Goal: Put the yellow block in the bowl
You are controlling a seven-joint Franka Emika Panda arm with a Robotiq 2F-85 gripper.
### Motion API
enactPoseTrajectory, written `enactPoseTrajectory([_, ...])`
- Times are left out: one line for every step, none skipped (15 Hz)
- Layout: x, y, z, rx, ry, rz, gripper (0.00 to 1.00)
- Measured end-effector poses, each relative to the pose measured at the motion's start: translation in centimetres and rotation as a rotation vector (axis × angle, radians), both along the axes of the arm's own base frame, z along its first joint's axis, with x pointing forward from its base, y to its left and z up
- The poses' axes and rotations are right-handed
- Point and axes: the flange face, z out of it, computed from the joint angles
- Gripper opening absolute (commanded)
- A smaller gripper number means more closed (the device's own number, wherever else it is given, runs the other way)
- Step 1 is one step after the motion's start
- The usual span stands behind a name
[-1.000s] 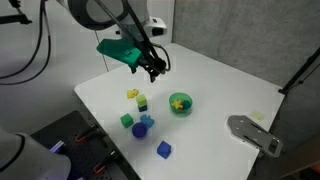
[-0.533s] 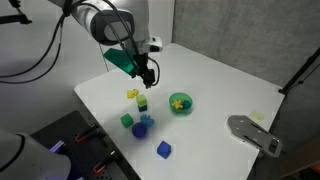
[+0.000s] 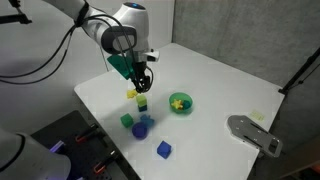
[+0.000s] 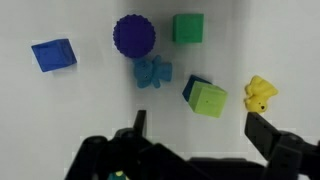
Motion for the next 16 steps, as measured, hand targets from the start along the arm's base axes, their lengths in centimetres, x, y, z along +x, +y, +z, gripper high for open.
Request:
enactPoseTrajectory([0.1, 0.0, 0.0, 0.002, 0.000, -0.002, 1.00])
enactPoseTrajectory([0.1, 0.0, 0.0, 0.002, -0.002, -0.003, 1.00])
enactPoseTrajectory([0.2, 0.0, 0.1, 0.002, -0.002, -0.003, 1.00])
enactPoseTrajectory([0.2, 0.0, 0.1, 0.002, -0.002, -0.003, 1.00])
enactPoseTrajectory([0.2, 0.0, 0.1, 0.002, -0.002, -0.003, 1.00])
enactPoseTrajectory([0.1, 0.0, 0.0, 0.002, -0.002, -0.003, 1.00])
enactPoseTrajectory([0.1, 0.0, -0.1, 0.002, 0.001, -0.003, 1.00])
enactPoseTrajectory([0.1, 0.0, -0.3, 0.002, 0.004, -0.002, 1.00])
enactPoseTrajectory([0.3, 0.1, -0.6, 0.001, 0.002, -0.001, 1.00])
enactPoseTrajectory([0.5, 0.3, -1.1, -0.001, -0.004, 0.002, 1.00])
enactPoseTrajectory([0.7, 0.6, -1.7, -0.004, -0.011, 0.007, 1.00])
enactPoseTrajectory([1.1, 1.0, -2.3, -0.005, -0.016, 0.011, 1.00])
enactPoseTrajectory([1.5, 1.5, -3.0, -0.001, -0.022, 0.009, 1.00])
enactPoseTrajectory([2.0, 2.0, -3.6, 0.006, -0.025, 0.007, 1.00])
enactPoseTrajectory([2.5, 2.6, -4.4, 0.015, -0.027, 0.001, 1.00])
enactPoseTrajectory([3.0, 3.2, -5.1, 0.025, -0.026, -0.004, 1.00])
